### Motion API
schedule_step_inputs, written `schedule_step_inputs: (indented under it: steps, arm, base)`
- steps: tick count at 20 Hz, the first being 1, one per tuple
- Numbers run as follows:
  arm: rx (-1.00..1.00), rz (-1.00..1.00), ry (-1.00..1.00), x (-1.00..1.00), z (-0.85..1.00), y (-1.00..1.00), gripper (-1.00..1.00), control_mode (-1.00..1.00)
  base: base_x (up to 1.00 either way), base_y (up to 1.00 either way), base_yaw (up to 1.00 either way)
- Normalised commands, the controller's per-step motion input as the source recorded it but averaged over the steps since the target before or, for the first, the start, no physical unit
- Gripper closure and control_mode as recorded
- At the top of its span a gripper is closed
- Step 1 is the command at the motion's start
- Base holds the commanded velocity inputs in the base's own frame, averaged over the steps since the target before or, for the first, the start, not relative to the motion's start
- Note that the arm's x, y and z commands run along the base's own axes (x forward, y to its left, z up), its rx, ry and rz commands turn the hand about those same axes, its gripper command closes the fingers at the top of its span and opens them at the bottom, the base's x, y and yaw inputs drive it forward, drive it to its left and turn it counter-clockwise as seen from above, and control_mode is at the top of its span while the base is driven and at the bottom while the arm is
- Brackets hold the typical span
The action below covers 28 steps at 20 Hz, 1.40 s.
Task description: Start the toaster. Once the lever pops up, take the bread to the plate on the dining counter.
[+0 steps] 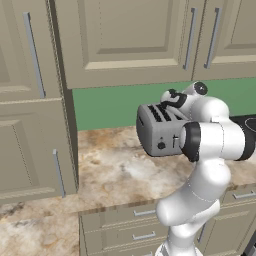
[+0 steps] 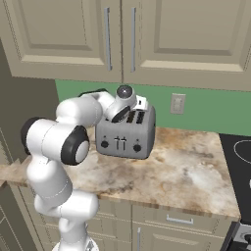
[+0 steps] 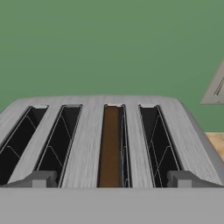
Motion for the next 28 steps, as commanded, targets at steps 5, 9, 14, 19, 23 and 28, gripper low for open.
schedule_step_inputs:
  steps: [5, 9, 14, 19, 23, 28]
  arm:
    - [0.00, 0.00, 0.02, 0.06, -0.06, 0.00, -1.00, -1.00]
    - [0.00, 0.00, 0.03, 0.01, -0.08, 0.00, -1.00, -1.00]
    - [0.00, 0.00, 0.02, 0.00, -0.08, 0.00, -1.00, -1.00]
    - [0.00, 0.00, 0.00, 0.00, -0.01, 0.00, -1.00, -1.00]
    - [0.00, 0.00, 0.00, 0.00, 0.00, 0.00, -1.00, -1.00]
    - [0.00, 0.00, 0.00, 0.00, 0.00, 0.00, 1.00, -1.00]
  base:
    - [0.00, 0.00, 0.00]
    - [0.00, 0.00, 0.00]
    - [0.00, 0.00, 0.00]
    - [0.00, 0.00, 0.00]
    - [0.00, 0.00, 0.00]
    - [0.00, 0.00, 0.00]
